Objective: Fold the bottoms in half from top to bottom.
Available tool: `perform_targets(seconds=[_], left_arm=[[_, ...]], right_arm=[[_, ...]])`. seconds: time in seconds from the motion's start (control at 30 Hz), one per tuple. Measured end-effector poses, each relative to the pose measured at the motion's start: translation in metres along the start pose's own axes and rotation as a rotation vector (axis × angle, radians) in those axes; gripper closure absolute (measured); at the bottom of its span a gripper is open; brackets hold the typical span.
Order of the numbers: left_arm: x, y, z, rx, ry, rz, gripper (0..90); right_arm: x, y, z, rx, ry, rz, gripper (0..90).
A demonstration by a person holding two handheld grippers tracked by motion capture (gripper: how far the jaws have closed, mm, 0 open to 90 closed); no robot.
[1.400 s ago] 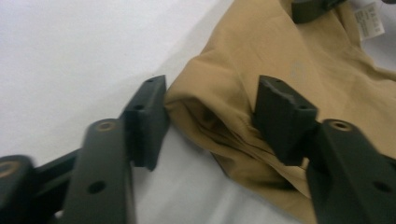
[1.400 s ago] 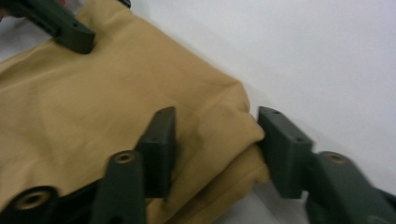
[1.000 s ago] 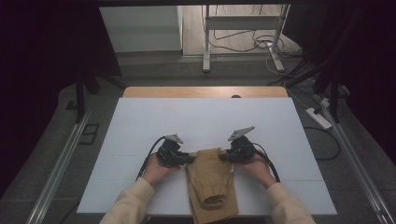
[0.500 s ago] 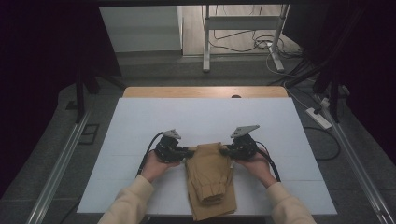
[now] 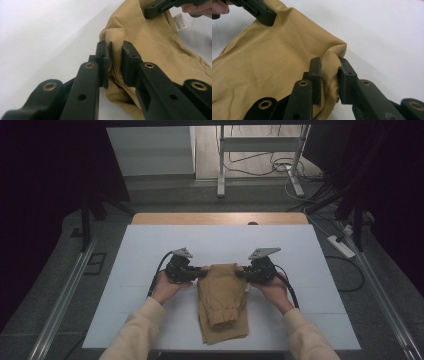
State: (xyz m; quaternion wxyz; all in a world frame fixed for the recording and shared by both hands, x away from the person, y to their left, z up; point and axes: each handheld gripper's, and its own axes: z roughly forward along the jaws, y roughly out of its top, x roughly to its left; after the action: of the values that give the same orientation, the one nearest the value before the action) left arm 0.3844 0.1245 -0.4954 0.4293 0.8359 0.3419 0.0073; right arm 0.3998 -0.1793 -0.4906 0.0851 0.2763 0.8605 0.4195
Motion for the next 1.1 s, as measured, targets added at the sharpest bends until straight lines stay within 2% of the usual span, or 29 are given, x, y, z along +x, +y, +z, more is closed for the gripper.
perform_targets(seconds=[0.27,0.47,1.1], left_arm=[[0.010,0.012,-0.005,-0.013,0.003,-0.002,77.5],[0.017,0.019,-0.004,-0.013,0.021,0.007,77.5],[0.025,0.027,-0.003,-0.008,0.038,0.012,77.5]], right_arm=[[-0.003,0.011,0.001,-0.023,-0.022,0.002,75.3],[-0.008,0.018,0.004,-0.028,-0.045,0.004,75.2],[-0.018,0.025,0.014,-0.020,-0.062,0.012,75.2]])
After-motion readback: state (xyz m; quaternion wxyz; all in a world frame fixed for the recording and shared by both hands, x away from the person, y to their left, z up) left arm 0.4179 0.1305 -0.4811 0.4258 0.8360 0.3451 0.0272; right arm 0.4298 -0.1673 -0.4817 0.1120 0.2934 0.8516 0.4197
